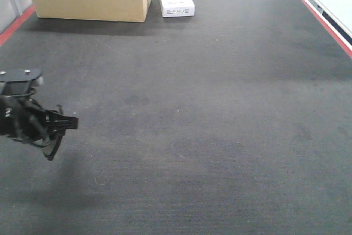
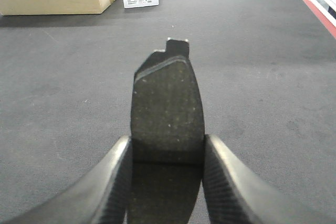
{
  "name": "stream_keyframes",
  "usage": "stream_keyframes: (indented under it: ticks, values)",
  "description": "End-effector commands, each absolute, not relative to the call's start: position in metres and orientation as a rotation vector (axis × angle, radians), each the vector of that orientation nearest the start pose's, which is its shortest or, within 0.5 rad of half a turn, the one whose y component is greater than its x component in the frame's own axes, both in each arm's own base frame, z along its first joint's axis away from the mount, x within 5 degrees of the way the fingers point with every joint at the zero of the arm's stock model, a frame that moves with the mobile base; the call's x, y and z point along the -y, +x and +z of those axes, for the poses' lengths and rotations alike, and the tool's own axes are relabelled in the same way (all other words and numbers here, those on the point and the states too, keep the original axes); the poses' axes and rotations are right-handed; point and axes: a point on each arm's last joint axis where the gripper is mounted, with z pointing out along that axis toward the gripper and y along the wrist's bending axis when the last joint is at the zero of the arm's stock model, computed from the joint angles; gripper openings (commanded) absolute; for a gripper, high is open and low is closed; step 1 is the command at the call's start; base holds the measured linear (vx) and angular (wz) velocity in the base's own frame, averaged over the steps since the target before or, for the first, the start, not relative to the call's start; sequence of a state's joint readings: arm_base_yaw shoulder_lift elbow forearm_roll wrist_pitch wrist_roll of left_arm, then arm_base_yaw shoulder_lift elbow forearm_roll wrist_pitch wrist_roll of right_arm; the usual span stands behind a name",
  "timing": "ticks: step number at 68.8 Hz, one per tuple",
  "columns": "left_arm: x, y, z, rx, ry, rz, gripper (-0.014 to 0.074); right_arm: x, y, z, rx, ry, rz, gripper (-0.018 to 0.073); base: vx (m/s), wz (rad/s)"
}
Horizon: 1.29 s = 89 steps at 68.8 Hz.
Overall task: Move and align brake pads A on conveyor
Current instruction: 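Lower the left gripper and release its brake pad onto the belt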
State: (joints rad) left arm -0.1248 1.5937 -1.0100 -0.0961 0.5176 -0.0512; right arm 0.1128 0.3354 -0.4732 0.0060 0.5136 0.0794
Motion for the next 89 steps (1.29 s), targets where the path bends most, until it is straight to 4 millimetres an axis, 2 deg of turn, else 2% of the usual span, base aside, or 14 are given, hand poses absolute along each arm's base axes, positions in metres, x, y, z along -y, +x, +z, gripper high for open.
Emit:
stream_keyframes:
  ticks: [1, 13, 24, 50, 59, 68, 79, 89]
  values:
    - [0.048, 0.34, 0.24, -2.546, -0.003, -0.171, 0.0009, -0.008, 0.074, 0.322, -1.74, -0.035, 0.136, -0.0007, 0.0, 0.0]
    - [0.052, 0.362, 0.221, -2.64, 0.0, -0.165, 0.0027, -0.008, 0.074, 0.322, -1.74, -0.035, 0.136, -0.0007, 0.0, 0.0]
    - [0.054, 0.378, 0.211, -2.686, -0.013, -0.168, 0.0091, -0.008, 0.074, 0.322, -1.74, -0.035, 0.136, -0.0007, 0.0, 0.0]
    - [0.056, 0.39, 0.202, -2.74, 0.0, -0.162, 0.0443, -0.008, 0.074, 0.322, -1.74, -0.035, 0.136, -0.0007, 0.0, 0.0]
    - [0.056, 0.388, 0.213, -2.708, 0.056, -0.155, 0.0491, -0.008, 0.074, 0.322, -1.74, -0.035, 0.136, -0.0007, 0.0, 0.0]
    - [0.055, 0.376, 0.245, -2.637, 0.114, -0.15, 0.0486, -0.008, 0.074, 0.322, -1.74, -0.035, 0.136, -0.0007, 0.0, 0.0]
    - [0.051, 0.344, 0.281, -2.527, 0.175, -0.136, 0.0485, -0.008, 0.074, 0.322, -1.74, -0.035, 0.136, -0.0007, 0.0, 0.0]
    - [0.045, 0.306, 0.302, -2.41, 0.167, -0.134, 0.0485, -0.008, 0.074, 0.322, -1.74, -0.035, 0.136, -0.0007, 0.0, 0.0]
